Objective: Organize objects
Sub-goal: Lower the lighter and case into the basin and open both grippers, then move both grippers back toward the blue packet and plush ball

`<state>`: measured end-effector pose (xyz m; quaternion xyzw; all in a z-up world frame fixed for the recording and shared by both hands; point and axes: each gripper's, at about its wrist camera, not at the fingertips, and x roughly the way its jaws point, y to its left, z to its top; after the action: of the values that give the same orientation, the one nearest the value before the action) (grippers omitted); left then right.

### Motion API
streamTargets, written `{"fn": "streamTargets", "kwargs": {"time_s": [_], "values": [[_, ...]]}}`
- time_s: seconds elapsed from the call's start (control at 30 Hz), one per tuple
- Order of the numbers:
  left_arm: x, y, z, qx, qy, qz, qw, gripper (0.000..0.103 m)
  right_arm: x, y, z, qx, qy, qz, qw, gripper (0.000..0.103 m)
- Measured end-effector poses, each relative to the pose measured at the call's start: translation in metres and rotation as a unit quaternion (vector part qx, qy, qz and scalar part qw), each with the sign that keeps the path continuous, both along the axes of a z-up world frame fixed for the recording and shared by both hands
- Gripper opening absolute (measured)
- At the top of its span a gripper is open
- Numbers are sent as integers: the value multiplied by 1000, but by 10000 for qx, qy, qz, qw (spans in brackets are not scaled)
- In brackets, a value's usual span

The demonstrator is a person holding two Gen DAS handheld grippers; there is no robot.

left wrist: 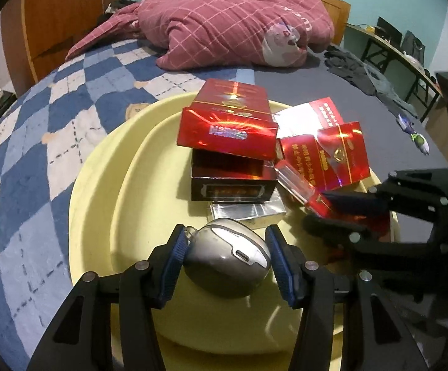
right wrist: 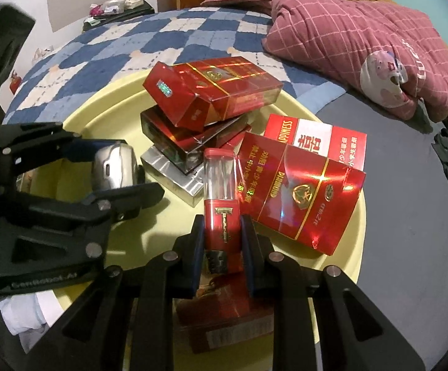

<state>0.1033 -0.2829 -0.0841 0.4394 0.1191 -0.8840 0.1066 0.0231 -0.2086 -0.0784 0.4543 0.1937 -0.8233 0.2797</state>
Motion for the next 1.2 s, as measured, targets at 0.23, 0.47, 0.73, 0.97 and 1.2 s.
{"fn": "streamTargets", "kwargs": {"time_s": [0.23,0.47,0.73,0.97,1.2], "values": [[-1,-7,-3,75,-36,2,10000,52,-1,-2,-3,28,-16,30,10000,24],[-6,-8,-3,118,-27,98,9999,52,-2,-4,-6,99,56,25,9999,25],[-2,-11,7,-63,17,390,9992,91,-11,20,0,-29,75,-443,9990,64],[8,-15,25,216,224,415,9987,103,-9,50,30,-587,234,-845,9944,92],[17,-2,63,250,433,391,9980,103,4,82,68,-747,548,-1244,9879,103]]}}
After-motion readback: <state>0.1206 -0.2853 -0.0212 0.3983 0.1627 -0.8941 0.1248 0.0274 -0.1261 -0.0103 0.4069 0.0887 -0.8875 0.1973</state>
